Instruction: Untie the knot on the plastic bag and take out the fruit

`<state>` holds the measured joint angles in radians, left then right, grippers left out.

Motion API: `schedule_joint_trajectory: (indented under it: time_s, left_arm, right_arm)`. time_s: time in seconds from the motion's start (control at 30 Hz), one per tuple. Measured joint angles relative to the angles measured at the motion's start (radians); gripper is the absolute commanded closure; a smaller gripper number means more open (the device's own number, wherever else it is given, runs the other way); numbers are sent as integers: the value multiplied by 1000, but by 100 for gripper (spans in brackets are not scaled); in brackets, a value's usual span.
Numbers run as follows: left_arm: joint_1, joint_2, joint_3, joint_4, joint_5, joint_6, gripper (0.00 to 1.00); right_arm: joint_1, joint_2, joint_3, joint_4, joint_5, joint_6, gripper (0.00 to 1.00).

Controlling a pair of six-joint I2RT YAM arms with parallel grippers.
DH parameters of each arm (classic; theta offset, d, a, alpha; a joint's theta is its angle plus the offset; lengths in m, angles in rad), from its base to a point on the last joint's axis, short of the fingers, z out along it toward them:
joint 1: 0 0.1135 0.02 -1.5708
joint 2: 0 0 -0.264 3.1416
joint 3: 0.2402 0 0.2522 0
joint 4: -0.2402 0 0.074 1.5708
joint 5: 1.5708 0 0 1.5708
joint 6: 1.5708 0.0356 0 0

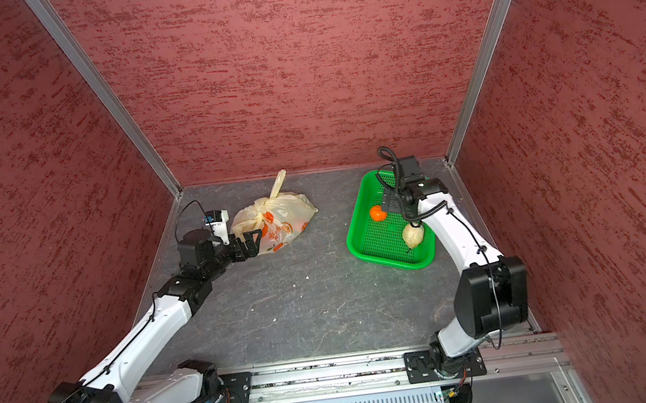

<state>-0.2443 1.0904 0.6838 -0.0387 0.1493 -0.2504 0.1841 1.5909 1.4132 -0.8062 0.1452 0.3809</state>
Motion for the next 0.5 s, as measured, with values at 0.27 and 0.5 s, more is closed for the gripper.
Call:
schedule_joint_trajectory:
  time_s: [0.27,0.5]
  left_arm:
    - [-9,10,0,-7,7,-7,0]
    - [-10,9,0,-12,6,-9,0]
  right_arm:
    - [148,271,126,63,-55,43,10]
    - [155,366,148,99,-64,51,33]
